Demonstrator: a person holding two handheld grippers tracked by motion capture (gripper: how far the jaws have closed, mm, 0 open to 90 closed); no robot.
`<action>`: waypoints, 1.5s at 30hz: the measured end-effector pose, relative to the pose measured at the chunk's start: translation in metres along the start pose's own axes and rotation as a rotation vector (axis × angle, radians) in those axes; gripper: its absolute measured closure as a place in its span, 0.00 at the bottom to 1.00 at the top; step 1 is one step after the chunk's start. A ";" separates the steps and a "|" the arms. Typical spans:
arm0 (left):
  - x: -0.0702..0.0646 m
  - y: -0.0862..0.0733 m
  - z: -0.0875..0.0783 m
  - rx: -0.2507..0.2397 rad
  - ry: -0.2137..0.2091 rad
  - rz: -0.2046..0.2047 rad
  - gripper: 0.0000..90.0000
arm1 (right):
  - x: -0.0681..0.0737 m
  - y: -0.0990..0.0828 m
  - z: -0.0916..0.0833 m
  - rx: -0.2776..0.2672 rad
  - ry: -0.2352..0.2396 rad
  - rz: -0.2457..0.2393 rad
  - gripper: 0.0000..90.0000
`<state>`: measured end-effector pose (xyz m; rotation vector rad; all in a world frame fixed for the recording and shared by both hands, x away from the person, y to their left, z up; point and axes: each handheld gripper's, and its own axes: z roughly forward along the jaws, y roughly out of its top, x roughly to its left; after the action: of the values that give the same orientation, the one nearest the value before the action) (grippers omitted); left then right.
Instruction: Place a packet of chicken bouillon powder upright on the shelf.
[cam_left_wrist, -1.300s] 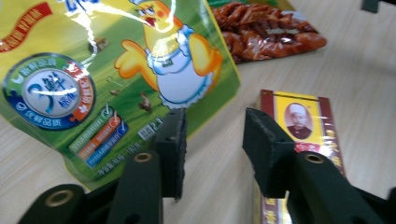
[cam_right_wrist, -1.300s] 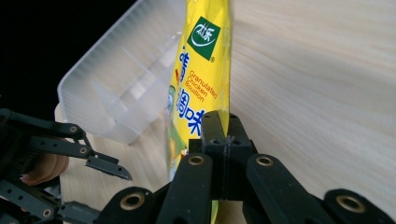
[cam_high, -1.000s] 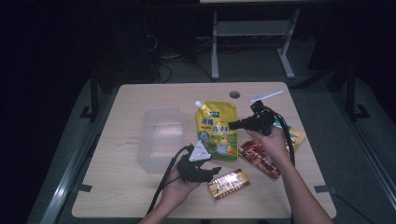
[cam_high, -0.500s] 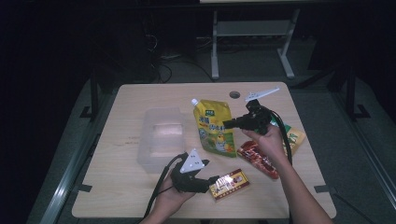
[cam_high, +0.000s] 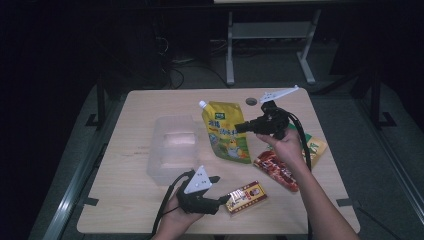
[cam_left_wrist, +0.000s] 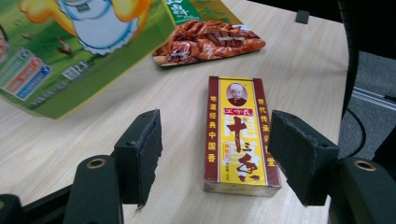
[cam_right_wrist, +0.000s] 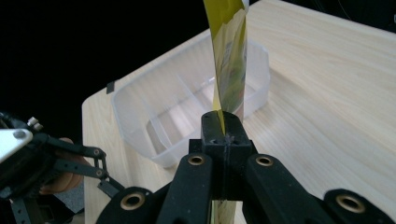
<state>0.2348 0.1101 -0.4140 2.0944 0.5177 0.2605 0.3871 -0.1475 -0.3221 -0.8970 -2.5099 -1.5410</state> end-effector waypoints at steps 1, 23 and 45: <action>-0.001 0.000 -0.001 0.004 -0.004 -0.003 0.38 | 0.003 0.004 -0.001 -0.007 0.007 -0.007 1.00; -0.007 -0.009 -0.001 -0.012 -0.036 -0.002 0.33 | 0.028 0.047 0.026 -0.050 0.119 -0.084 1.00; -0.006 -0.010 -0.004 -0.019 -0.037 0.006 0.32 | 0.043 0.072 0.071 -0.041 0.192 -0.122 1.00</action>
<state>0.2254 0.1149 -0.4201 2.0787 0.4851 0.2288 0.4048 -0.0455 -0.2849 -0.5787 -2.4446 -1.6327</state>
